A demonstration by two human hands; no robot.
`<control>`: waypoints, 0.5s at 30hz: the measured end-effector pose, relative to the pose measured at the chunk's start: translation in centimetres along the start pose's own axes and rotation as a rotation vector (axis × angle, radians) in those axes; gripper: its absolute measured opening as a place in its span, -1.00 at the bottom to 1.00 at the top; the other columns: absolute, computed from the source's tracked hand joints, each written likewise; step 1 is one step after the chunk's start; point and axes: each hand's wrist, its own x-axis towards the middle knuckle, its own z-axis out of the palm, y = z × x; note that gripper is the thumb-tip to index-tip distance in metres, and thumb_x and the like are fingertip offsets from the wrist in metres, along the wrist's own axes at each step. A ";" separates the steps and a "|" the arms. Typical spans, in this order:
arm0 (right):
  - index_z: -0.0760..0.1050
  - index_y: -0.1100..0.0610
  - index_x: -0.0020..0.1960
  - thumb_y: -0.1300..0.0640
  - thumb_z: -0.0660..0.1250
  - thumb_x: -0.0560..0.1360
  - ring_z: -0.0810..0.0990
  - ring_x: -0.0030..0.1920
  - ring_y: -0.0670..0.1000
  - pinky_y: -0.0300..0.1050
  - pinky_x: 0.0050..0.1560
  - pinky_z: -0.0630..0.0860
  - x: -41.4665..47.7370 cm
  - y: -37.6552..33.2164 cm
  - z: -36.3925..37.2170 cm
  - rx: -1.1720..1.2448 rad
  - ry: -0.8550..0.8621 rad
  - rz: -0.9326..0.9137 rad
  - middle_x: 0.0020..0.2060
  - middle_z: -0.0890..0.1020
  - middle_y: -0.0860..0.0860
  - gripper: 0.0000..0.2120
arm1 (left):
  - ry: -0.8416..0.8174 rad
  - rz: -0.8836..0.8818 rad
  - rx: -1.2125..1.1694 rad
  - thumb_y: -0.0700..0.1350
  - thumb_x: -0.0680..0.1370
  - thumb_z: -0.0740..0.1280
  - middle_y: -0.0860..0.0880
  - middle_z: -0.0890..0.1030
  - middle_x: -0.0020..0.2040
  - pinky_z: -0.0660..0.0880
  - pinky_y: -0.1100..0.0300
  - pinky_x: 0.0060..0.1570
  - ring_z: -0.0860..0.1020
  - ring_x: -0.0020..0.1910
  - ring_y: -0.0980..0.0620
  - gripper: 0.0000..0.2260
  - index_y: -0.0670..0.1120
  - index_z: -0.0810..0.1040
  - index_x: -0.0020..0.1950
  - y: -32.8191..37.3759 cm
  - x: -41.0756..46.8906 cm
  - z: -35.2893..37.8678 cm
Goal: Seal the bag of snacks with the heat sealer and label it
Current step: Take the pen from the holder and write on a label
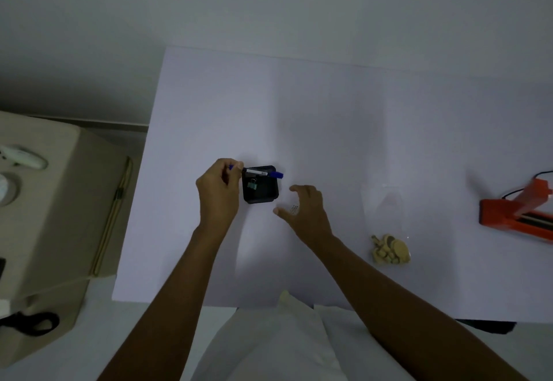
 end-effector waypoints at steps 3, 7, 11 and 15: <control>0.34 0.13 0.42 -0.06 0.49 0.42 0.33 0.31 0.06 0.00 0.14 0.52 0.0 1.0 0.8 -0.066 -0.008 0.053 0.30 0.41 0.10 -0.34 | 0.021 0.014 0.011 -0.13 0.60 0.31 0.00 0.58 -0.27 0.46 0.36 -0.26 0.52 -0.32 0.17 -0.91 -0.05 0.58 -0.09 -0.1 -0.9 0.4; 0.32 0.15 0.43 0.00 0.47 0.46 0.33 0.31 0.10 0.03 0.15 0.52 -0.1 1.9 1.5 -0.106 -0.009 0.111 0.30 0.41 0.13 -0.36 | 0.127 0.056 0.022 -0.12 0.62 0.29 0.02 0.54 -0.32 0.36 0.43 -0.34 0.46 -0.36 0.19 -0.85 -0.13 0.58 -0.11 0.3 -1.3 0.2; 0.32 0.16 0.42 0.09 0.45 0.48 0.33 0.31 0.11 0.04 0.17 0.53 -0.1 2.1 1.8 -0.113 -0.028 0.128 0.29 0.41 0.14 -0.42 | 0.147 0.114 0.092 -0.12 0.62 0.28 -0.06 0.57 -0.29 0.41 0.30 -0.31 0.50 -0.33 0.02 -0.82 -0.17 0.58 -0.10 0.2 -1.1 -0.1; 0.37 0.19 0.39 0.21 0.43 0.48 0.38 0.27 0.13 0.05 0.14 0.56 -0.1 2.4 2.2 -0.143 -0.040 0.094 0.25 0.44 0.17 -0.49 | 0.143 0.140 0.138 -0.14 0.62 0.28 -0.06 0.57 -0.27 0.38 0.37 -0.31 0.51 -0.32 0.00 -0.83 -0.18 0.58 -0.09 0.0 -1.0 -0.3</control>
